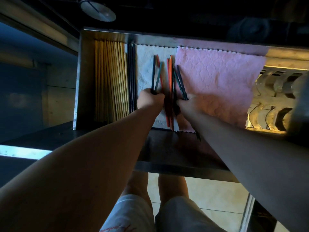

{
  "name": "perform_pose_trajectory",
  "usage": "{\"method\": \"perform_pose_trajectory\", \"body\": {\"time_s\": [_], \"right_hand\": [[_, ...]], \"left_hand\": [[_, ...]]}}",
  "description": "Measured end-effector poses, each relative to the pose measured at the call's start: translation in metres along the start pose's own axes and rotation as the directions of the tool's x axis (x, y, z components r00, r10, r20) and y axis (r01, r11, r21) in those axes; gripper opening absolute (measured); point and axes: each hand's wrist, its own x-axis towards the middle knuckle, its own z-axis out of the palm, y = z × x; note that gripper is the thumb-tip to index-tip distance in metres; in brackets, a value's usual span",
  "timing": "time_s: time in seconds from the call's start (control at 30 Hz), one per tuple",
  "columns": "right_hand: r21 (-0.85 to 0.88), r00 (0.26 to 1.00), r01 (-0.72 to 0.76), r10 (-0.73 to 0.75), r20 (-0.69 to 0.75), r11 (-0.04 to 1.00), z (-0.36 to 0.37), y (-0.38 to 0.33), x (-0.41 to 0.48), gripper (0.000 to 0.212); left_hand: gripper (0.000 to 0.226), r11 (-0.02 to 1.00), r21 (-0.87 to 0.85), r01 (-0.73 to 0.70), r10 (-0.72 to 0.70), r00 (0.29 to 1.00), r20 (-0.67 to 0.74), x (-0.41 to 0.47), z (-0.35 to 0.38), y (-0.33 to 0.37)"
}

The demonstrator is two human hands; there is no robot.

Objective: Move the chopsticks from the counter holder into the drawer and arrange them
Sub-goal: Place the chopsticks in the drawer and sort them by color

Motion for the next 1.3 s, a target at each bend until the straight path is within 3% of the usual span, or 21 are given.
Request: {"method": "perform_pose_trajectory", "body": {"time_s": [0.1, 0.17, 0.37, 0.67, 0.77, 0.87, 0.9, 1.03, 1.13, 1.3], "right_hand": [[0.040, 1.000, 0.008, -0.007, -0.003, 0.999, 0.000, -0.004, 0.001, 0.018], [0.011, 0.999, 0.007, -0.006, -0.043, 1.000, -0.001, -0.005, 0.000, 0.012], [-0.053, 0.992, 0.012, -0.018, -0.122, 0.999, -0.008, -0.005, -0.003, 0.005], [-0.092, 0.988, 0.055, -0.067, -0.136, 0.994, -0.013, -0.008, -0.008, 0.008], [-0.117, 0.986, 0.067, -0.084, -0.147, 0.991, -0.003, -0.010, -0.006, 0.015], [-0.135, 0.986, 0.047, -0.068, -0.154, 0.990, 0.009, -0.008, 0.004, 0.046], [-0.123, 0.985, 0.056, -0.075, -0.156, 0.991, 0.012, -0.009, 0.006, 0.047], [-0.211, 0.966, 0.074, -0.123, -0.229, 0.975, 0.014, -0.022, -0.007, 0.022], [-0.250, 0.945, 0.097, -0.168, -0.282, 0.963, 0.011, -0.019, -0.005, 0.024], [-0.298, 0.964, 0.054, -0.128, -0.232, 0.953, 0.010, -0.020, -0.002, 0.021]], "left_hand": [[0.008, 0.999, -0.044, -0.010, 0.011, 1.000, 0.029, -0.001, 0.006, 0.004], [0.006, 0.998, -0.066, -0.016, 0.018, 1.000, 0.025, 0.000, 0.012, 0.007], [0.028, 0.999, 0.035, -0.024, 0.024, 1.000, -0.009, 0.004, 0.024, 0.013], [0.023, 0.999, -0.024, 0.022, -0.024, 0.995, -0.100, -0.001, 0.017, 0.011], [0.021, 0.995, -0.089, 0.044, -0.054, 0.993, -0.104, 0.000, 0.011, 0.004], [0.019, 0.990, -0.128, 0.061, -0.076, 0.990, -0.121, 0.003, 0.009, 0.003], [0.019, 0.989, -0.130, 0.066, -0.083, 0.988, -0.131, 0.003, 0.008, 0.003], [0.023, 0.988, -0.130, 0.090, -0.112, 0.979, -0.173, 0.007, 0.005, 0.004], [0.025, 0.983, -0.145, 0.112, -0.136, 0.977, -0.166, 0.008, 0.001, 0.000], [0.028, 0.970, -0.181, 0.161, -0.177, 0.981, -0.078, 0.008, -0.002, -0.006]]}}
